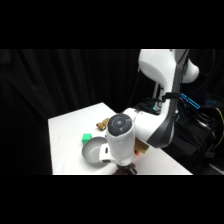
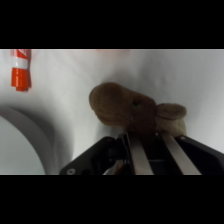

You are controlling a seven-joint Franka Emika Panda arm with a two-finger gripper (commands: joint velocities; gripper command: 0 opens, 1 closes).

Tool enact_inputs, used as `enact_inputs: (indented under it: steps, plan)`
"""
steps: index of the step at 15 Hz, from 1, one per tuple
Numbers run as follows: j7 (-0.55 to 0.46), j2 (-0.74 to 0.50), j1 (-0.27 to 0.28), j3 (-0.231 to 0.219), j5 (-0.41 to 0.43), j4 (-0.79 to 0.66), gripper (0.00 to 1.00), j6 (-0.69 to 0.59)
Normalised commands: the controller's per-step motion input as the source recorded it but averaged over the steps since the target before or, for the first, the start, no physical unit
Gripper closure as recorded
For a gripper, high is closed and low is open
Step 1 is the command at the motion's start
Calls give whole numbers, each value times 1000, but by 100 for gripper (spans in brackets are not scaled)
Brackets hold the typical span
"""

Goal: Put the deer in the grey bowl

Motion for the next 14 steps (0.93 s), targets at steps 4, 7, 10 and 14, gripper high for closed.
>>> enact_inputs:
  steps: [4,7,10,14]
  plan:
    - [-7,-406,-46,-11,-21,-58,93,-386]
    - [-75,-457,-117,38,31,-62,93,-364]
    - [-76,-418,-139,25,34,-100,93,-221]
    - [-106,-259,-213,-37,81,-82,93,-69]
